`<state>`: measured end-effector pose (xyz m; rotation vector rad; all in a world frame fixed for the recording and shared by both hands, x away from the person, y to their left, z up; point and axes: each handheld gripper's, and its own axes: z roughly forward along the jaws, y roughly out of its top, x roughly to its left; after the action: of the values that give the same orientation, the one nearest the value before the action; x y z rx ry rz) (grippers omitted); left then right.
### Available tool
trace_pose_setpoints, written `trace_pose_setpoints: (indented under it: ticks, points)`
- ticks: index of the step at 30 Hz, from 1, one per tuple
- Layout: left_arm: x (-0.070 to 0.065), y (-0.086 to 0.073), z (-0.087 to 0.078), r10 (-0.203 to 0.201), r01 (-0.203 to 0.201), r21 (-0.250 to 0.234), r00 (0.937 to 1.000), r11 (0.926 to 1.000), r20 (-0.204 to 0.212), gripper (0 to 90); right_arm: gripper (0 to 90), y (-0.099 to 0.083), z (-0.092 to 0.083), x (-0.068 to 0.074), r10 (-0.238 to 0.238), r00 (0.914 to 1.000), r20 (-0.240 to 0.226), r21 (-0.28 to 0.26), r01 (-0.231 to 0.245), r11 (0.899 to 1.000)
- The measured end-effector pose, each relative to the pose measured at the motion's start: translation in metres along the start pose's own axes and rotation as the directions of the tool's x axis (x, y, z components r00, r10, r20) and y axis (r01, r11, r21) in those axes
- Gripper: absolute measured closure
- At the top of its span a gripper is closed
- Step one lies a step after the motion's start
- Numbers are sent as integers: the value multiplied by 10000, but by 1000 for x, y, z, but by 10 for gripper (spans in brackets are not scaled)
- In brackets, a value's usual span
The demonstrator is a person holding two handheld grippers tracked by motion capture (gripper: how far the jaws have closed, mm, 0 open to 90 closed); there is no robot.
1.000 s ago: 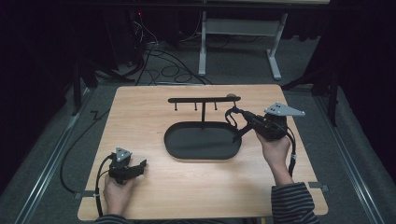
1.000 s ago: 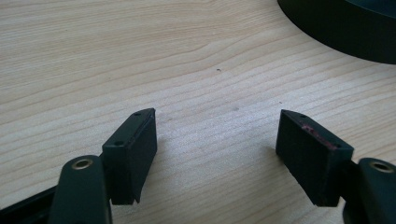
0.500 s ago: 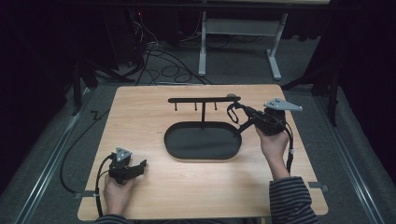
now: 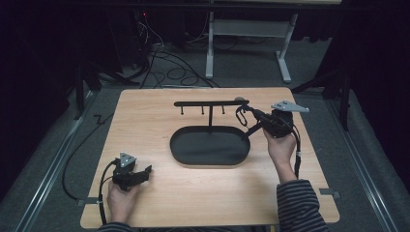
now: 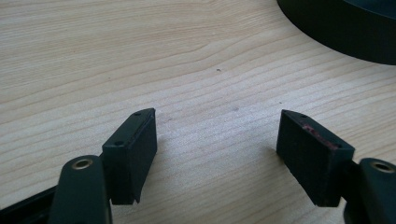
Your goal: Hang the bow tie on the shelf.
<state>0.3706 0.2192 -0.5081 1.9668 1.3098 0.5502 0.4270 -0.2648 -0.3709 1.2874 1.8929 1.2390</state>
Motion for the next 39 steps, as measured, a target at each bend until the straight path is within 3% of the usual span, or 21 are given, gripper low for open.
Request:
trace_pose_setpoints:
  ticks: [20,29,39]
  points:
    - [0,0,0,-6,6,-1,10000,10000,-1,293,881,-7,8,-2,119,9999,98,521,-124,9986]
    - [0,0,0,-19,19,-13,10000,10000,35,293,830,-8,3,-1,155,9999,-51,324,-153,9994]
    - [0,0,0,-10,10,-3,10000,10000,5,293,728,-11,-14,-5,282,9992,-280,98,-279,9996]
